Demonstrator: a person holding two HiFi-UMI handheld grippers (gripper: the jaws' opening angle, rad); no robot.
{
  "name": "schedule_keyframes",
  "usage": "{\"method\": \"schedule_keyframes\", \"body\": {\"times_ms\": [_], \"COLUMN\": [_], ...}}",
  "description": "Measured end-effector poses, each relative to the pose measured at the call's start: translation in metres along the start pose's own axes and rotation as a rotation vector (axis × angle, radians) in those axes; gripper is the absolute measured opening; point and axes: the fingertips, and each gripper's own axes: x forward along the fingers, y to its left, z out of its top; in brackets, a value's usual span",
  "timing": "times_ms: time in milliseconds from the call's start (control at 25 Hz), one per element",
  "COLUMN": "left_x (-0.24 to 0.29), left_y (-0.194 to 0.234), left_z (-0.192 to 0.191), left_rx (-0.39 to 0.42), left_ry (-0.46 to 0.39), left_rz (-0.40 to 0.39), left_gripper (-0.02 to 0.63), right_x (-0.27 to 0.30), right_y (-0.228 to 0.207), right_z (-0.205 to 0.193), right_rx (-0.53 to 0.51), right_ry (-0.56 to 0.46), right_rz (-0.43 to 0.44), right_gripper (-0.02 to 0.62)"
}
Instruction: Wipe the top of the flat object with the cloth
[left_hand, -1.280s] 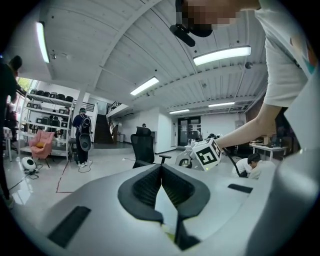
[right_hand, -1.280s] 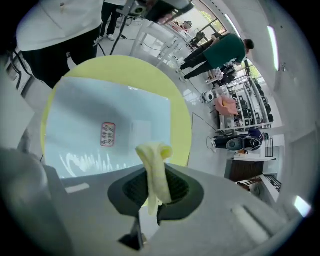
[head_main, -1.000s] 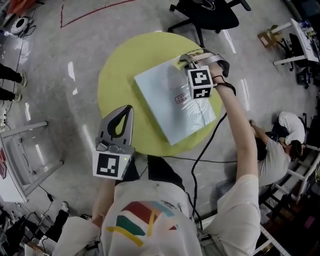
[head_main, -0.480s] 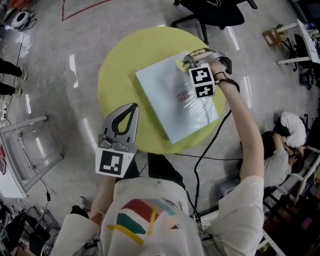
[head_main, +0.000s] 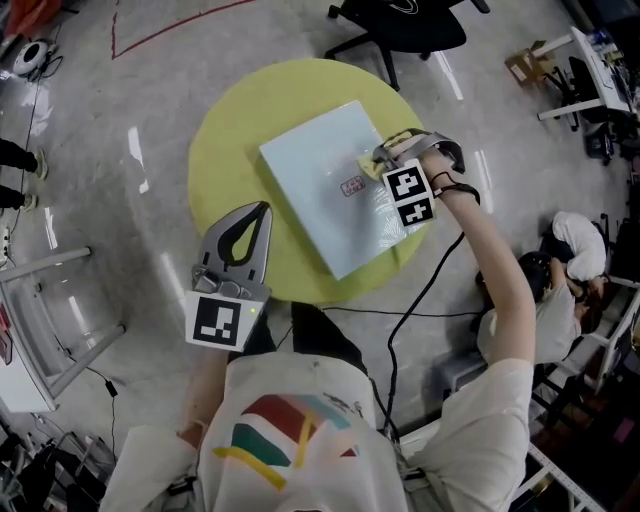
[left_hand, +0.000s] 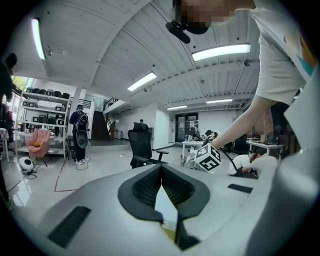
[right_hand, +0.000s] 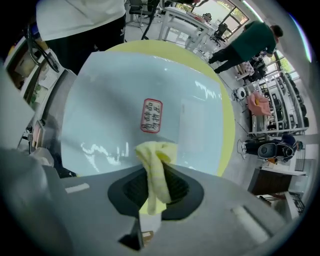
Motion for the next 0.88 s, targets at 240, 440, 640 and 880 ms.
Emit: {"method": "schedule_keyframes", "body": {"times_ms": [240,440,640,880], "left_x": [-0.008,-0.011,-0.014,-0.017], "left_y": [-0.008,-0.016,-0.023,-0.029], "left_z": [0.005,0.008,0.010,0.015], "left_rx": [-0.005,0.016,0.010,0.017], "left_ry": [-0.001,-0.007,-0.003,-0.017], "left_rz": [-0.023,-0.049,-0.077,-0.104], "left_gripper": [0.015,0.015,0.015,0.015], "right_x": [-0.014,-0.020,-0.029,-0.037], "right_y": [0.051,0.085,0.116,0.144], "right_z": [0.008,0.013,0.017,0.020], "right_rx": [0.037,0.082,0.104,0.128], "right_ry": [-0.011,-0.023,-0.018,-0.005], "right_rz": [0.036,0.069,0.097,0.125], "right_gripper": [0.026,0.026,0.026,0.026]}}
